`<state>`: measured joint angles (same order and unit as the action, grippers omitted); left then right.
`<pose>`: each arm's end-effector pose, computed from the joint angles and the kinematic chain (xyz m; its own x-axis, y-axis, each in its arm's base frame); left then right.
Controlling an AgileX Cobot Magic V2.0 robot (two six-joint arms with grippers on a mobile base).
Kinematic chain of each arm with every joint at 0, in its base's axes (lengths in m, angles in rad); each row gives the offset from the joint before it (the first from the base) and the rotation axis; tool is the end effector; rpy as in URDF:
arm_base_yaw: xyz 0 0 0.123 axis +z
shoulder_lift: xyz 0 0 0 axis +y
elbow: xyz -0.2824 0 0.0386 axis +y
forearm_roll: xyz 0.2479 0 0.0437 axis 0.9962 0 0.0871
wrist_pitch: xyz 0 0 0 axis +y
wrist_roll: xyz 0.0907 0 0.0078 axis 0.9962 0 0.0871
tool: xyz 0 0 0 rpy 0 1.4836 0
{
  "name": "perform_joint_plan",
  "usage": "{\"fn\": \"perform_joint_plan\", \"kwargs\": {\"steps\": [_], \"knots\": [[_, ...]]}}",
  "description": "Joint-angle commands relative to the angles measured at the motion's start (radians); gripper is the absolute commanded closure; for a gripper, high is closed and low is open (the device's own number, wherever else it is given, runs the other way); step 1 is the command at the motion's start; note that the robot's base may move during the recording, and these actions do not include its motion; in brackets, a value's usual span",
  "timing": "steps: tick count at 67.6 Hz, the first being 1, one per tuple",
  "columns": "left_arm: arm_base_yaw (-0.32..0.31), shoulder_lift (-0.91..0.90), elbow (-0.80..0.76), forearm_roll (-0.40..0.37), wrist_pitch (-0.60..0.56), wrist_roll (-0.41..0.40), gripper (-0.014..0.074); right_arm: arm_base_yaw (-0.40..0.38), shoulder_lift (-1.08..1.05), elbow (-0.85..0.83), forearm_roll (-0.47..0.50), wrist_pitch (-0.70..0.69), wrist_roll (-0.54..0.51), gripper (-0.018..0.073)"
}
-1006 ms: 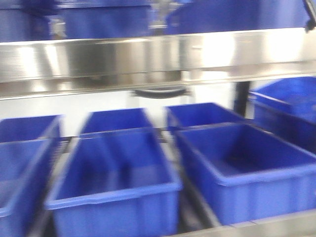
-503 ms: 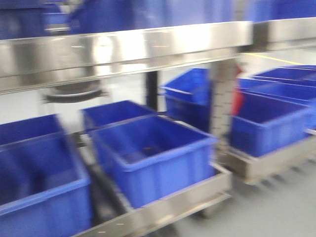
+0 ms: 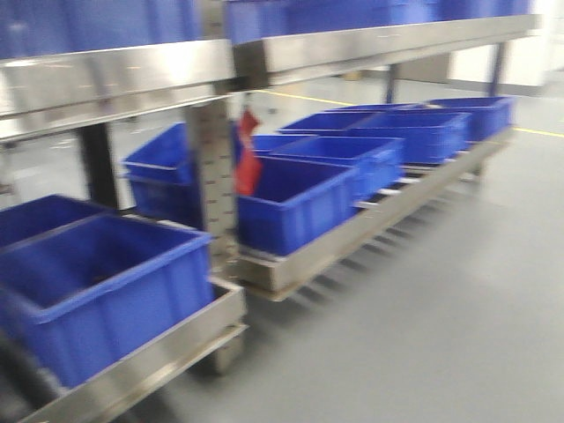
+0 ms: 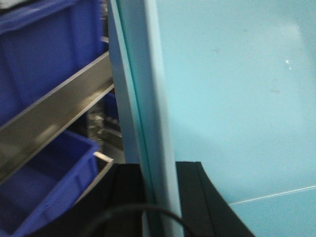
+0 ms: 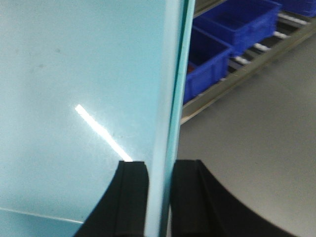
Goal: Move two blue bins to right shelf middle
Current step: 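Turn the base away from the shelf still gripping the bin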
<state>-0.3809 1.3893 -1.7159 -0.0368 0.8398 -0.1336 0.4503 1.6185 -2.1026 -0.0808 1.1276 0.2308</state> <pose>0.2688 -0.1103 0.4910 -0.4407 0.0069 -0.8976 0.3295 0.9314 -0.1546 0.2984 0.1369 0.5093 -0.5391 -0.0448 -0.8411 -0.2786 0.9519 0.1279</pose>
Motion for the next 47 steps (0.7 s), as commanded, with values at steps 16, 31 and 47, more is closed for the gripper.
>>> {"fn": "perform_joint_plan", "kwargs": {"steps": [16,31,47], "knots": [[-0.004,-0.016,-0.017,-0.021,-0.08,0.018,0.0707,0.0,-0.024,-0.019,-0.011,-0.089,-0.011,0.0713],[-0.004,-0.016,-0.017,-0.021,-0.08,0.018,0.0707,0.0,-0.024,-0.019,-0.011,-0.089,-0.011,0.0713],[-0.004,-0.016,-0.017,-0.021,-0.08,0.018,0.0707,0.0,-0.024,-0.019,-0.011,-0.089,-0.011,0.0713]]}}
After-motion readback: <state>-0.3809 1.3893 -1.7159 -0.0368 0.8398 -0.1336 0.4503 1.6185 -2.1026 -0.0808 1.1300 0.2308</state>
